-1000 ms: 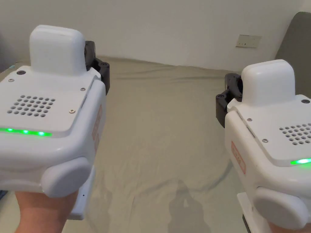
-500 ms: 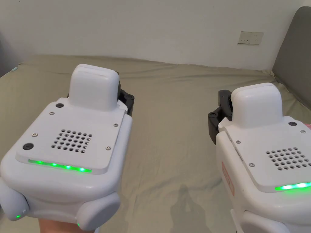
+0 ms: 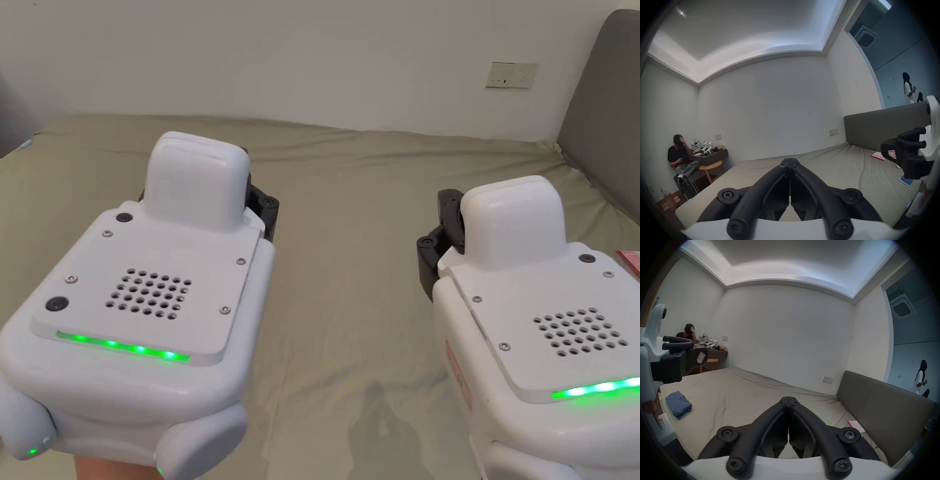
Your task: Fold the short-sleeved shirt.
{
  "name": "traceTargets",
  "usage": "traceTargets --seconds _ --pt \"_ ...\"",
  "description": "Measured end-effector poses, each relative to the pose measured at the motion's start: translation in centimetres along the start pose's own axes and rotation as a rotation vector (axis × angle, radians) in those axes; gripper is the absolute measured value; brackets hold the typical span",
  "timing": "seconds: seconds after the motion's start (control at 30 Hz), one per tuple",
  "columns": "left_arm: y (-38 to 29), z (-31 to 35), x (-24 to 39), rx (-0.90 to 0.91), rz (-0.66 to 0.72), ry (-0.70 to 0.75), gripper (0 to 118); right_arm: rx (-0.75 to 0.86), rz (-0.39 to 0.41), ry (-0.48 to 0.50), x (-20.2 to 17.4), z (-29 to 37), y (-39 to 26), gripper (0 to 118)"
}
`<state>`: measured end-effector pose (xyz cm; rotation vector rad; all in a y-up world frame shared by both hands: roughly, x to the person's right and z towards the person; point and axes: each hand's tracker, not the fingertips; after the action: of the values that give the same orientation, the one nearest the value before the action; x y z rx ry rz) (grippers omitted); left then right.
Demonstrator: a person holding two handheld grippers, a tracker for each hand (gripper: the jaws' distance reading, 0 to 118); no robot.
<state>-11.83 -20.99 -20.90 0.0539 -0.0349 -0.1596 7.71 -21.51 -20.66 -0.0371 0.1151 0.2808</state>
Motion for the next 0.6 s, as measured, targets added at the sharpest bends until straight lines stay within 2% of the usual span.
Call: traceTargets --seconds 0.27,0.5,0.53,0.57,0.6 --pt "-0.54 -0.37 0.17 -0.015 -0.003 0.003 0 -0.010 0.028 0.015 -0.33 -0.11 -0.35 2" --pt "-0.57 -0.45 0.21 -0.019 -0.006 -0.002 0 0.000 0.012 0.009 0.04 -0.22 -0.38 4" --pt "-0.53 -0.46 0.13 -0.019 -0.001 -0.001 0 0.010 0.007 0.008 0.18 -0.28 -0.38 15" --pt "-0.48 -0.47 0.05 -0.018 0.005 0.004 9 0.014 0.005 0.015 0.36 -0.39 -0.37 42" --pt "-0.41 -0.50 -0.07 -0.019 0.009 0.012 27 0.009 0.007 0.017 0.55 -0.68 -0.29 91"
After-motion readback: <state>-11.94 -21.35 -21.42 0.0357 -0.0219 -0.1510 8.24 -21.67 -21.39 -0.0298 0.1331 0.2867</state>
